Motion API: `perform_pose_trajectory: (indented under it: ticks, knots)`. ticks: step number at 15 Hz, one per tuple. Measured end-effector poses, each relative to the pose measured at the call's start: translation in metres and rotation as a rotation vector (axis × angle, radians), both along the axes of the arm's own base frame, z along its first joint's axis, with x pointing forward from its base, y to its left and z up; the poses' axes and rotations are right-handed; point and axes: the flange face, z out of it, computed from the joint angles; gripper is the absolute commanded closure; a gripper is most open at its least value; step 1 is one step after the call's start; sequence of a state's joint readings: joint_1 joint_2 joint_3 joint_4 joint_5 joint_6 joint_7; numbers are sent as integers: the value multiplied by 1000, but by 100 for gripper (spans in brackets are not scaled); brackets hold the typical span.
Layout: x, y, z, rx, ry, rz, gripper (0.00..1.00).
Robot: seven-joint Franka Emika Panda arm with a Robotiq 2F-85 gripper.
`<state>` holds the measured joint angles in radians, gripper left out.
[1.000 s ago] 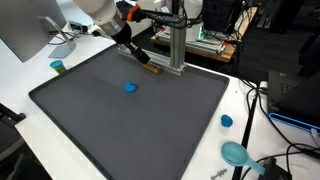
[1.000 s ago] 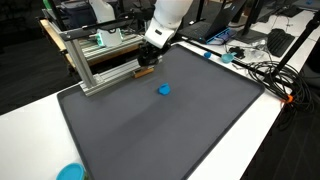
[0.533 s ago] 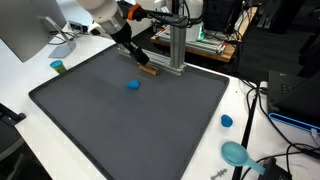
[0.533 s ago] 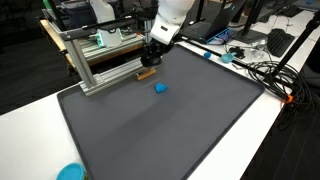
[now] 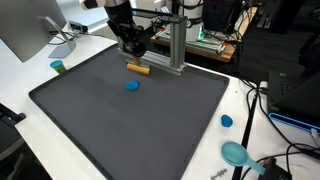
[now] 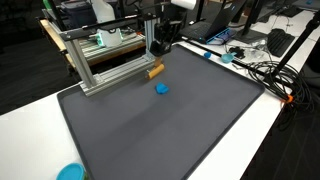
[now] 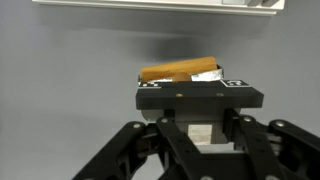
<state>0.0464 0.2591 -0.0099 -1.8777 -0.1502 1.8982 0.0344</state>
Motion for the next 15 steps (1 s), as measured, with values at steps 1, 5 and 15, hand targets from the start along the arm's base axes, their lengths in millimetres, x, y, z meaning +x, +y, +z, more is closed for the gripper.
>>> perform_pose_trajectory:
  ticks: [1, 5, 15]
  knots:
    - [-3, 7, 13, -13, 9, 49, 78]
    - [-11, 53, 57, -39, 22, 251, 78]
    - [4, 95, 61, -20, 37, 472, 78]
